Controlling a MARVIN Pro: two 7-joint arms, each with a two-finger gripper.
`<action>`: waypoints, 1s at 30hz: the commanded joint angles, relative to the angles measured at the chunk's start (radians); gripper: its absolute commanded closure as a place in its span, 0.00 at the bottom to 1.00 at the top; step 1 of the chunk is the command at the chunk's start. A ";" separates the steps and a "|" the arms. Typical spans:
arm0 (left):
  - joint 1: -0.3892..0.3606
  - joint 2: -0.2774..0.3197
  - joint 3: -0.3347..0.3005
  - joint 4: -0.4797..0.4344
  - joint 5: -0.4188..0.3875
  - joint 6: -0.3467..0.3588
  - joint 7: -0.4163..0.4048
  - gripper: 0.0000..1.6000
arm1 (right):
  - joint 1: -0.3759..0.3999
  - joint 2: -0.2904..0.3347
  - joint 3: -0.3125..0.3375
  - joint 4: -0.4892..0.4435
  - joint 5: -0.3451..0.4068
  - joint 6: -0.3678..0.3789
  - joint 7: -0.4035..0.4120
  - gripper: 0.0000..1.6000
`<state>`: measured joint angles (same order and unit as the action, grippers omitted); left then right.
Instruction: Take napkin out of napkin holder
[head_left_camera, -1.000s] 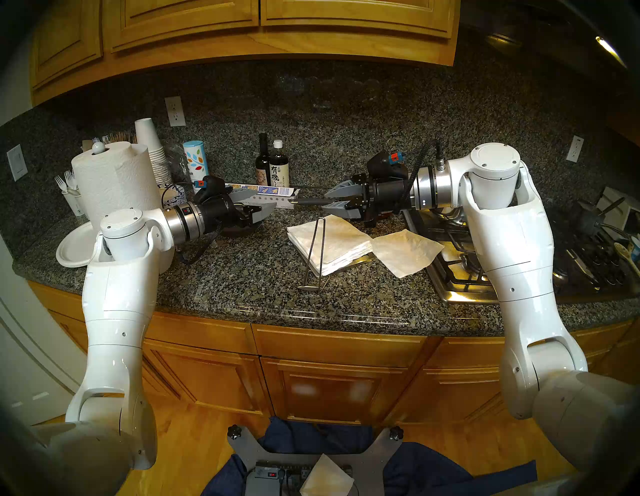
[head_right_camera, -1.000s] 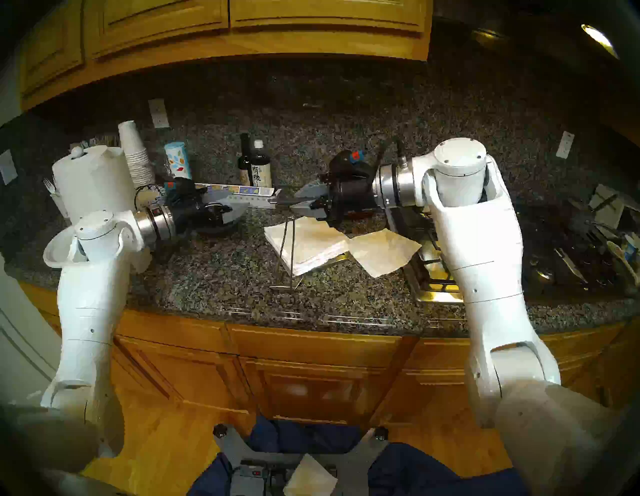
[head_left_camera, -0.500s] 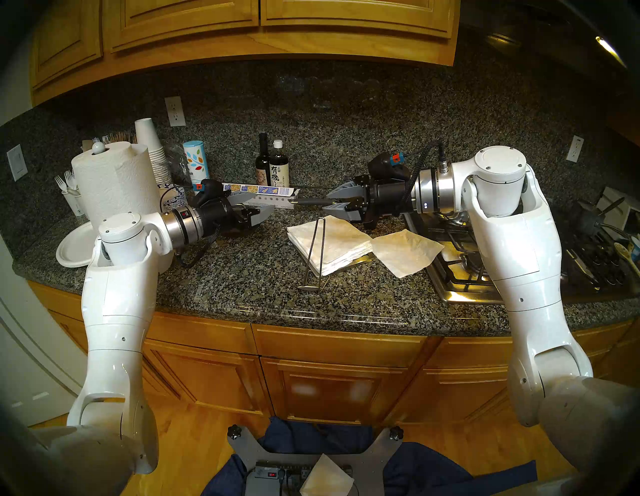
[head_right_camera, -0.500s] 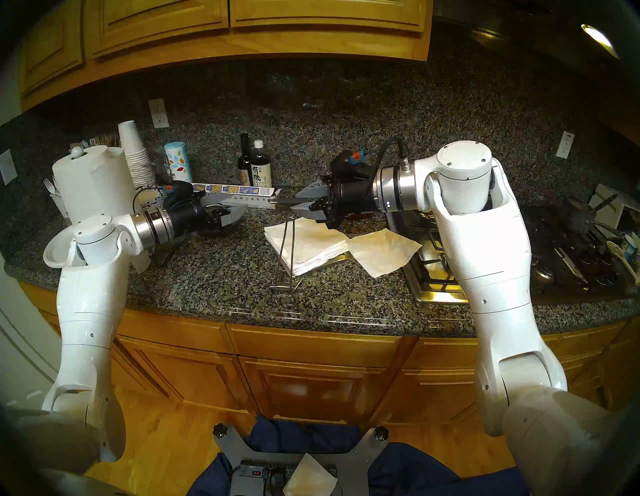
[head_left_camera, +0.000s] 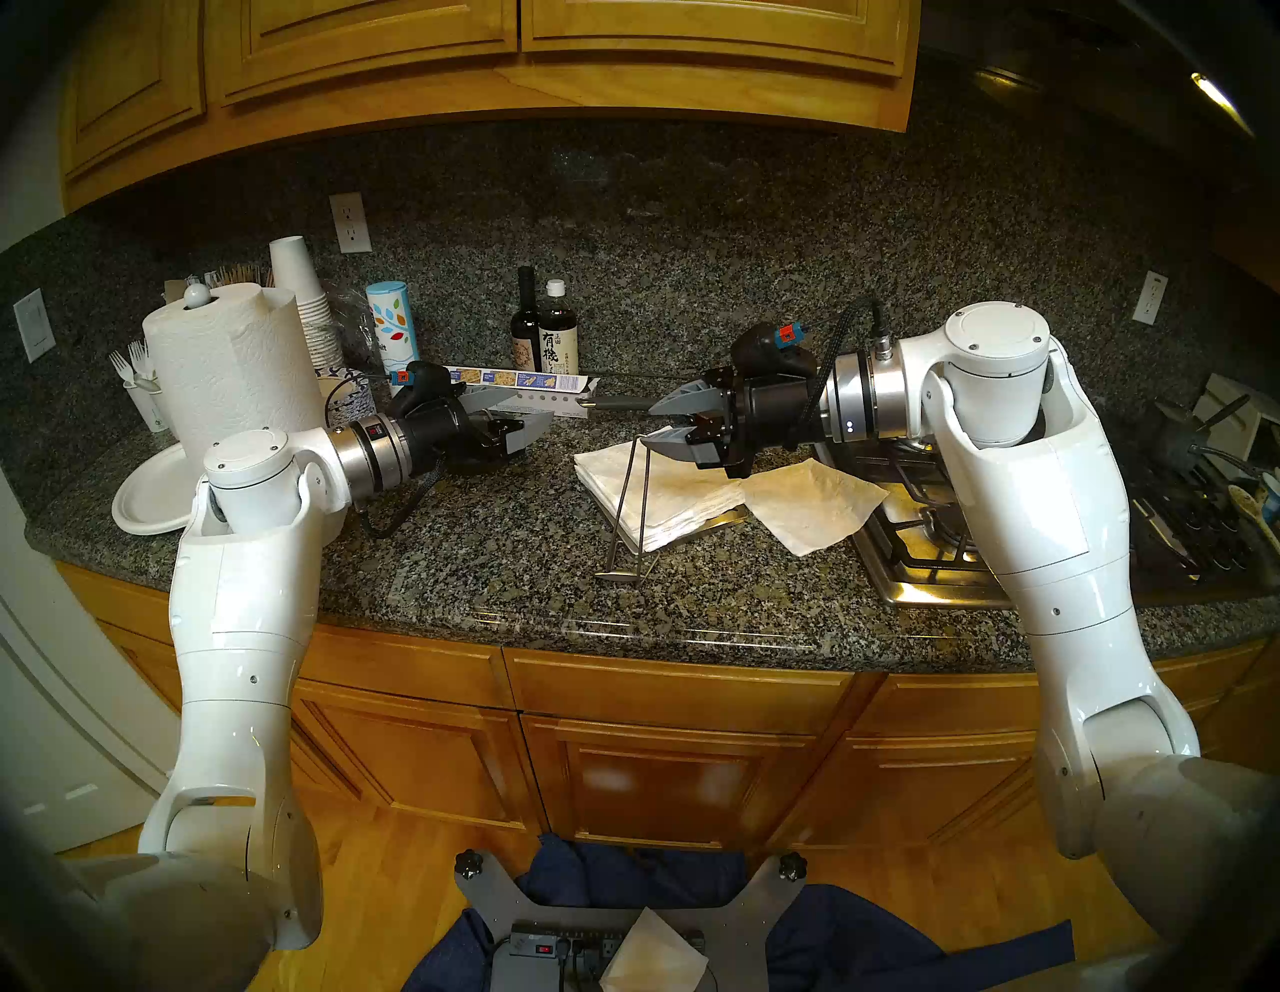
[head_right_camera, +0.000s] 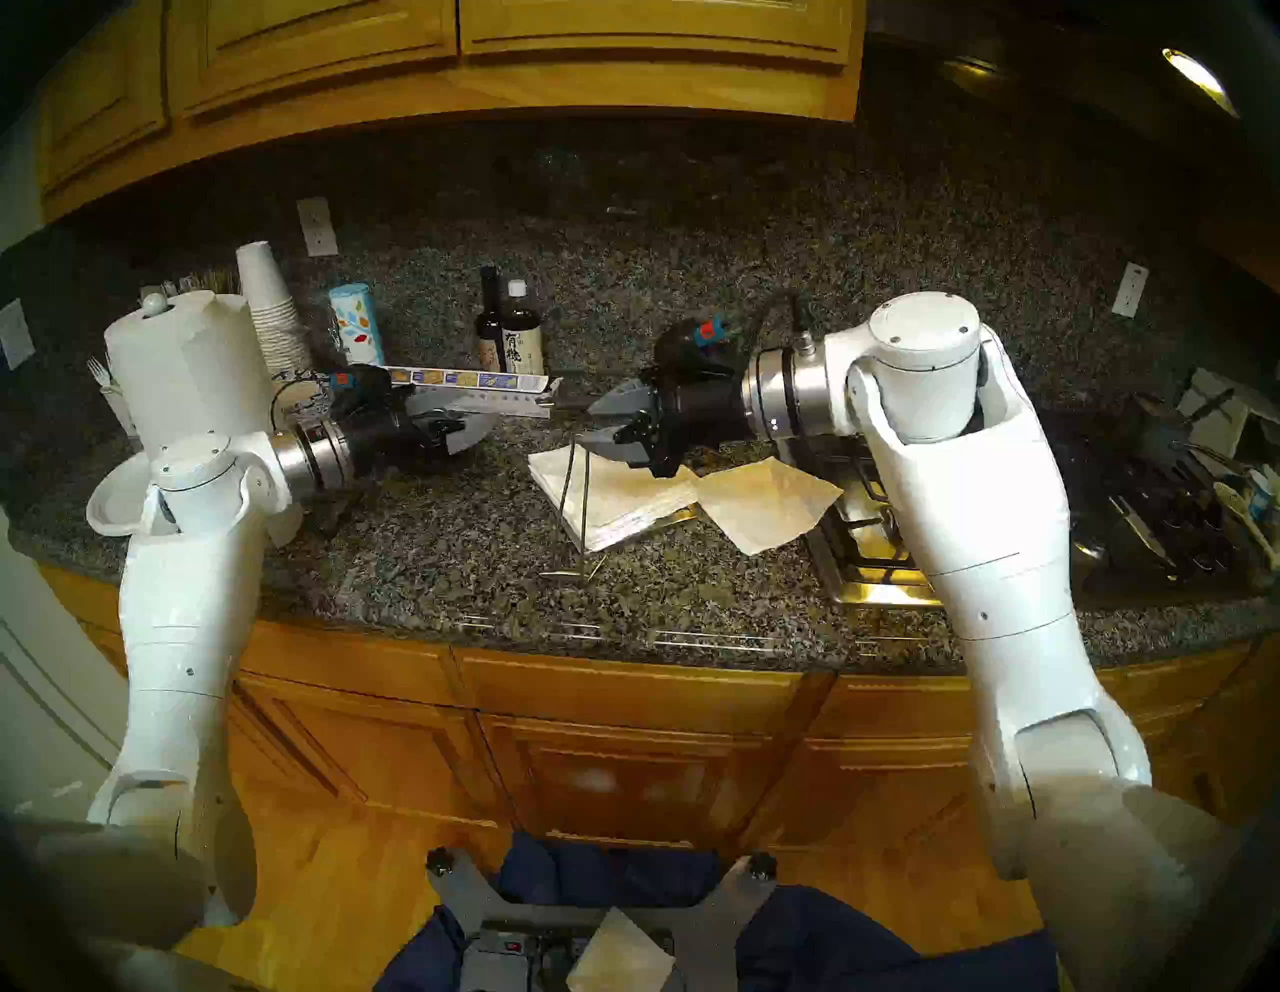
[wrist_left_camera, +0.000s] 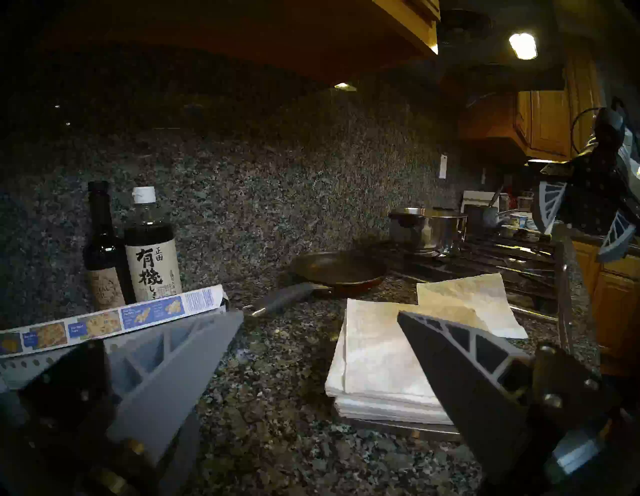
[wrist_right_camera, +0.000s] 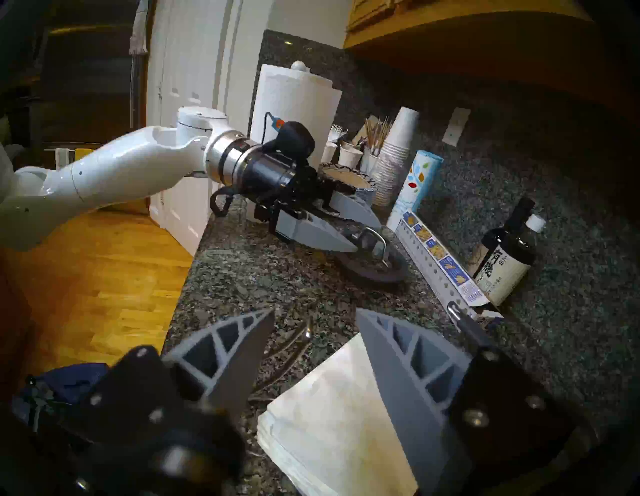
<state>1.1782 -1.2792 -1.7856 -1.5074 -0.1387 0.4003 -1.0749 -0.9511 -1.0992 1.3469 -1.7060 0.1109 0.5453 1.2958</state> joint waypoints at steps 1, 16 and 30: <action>-0.035 0.004 -0.008 -0.020 -0.006 -0.006 0.002 0.00 | 0.032 0.017 -0.009 0.010 0.025 -0.020 0.059 0.33; -0.025 0.010 -0.011 -0.014 0.006 -0.010 0.011 0.00 | 0.072 0.003 -0.036 0.139 0.010 -0.088 0.027 0.35; -0.037 0.014 -0.002 0.006 0.011 -0.014 0.012 0.00 | 0.104 -0.009 -0.045 0.203 0.009 -0.130 0.039 0.33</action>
<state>1.1819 -1.2631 -1.7899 -1.4912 -0.1213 0.3927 -1.0625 -0.8961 -1.1100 1.2913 -1.4842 0.1203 0.4234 1.3293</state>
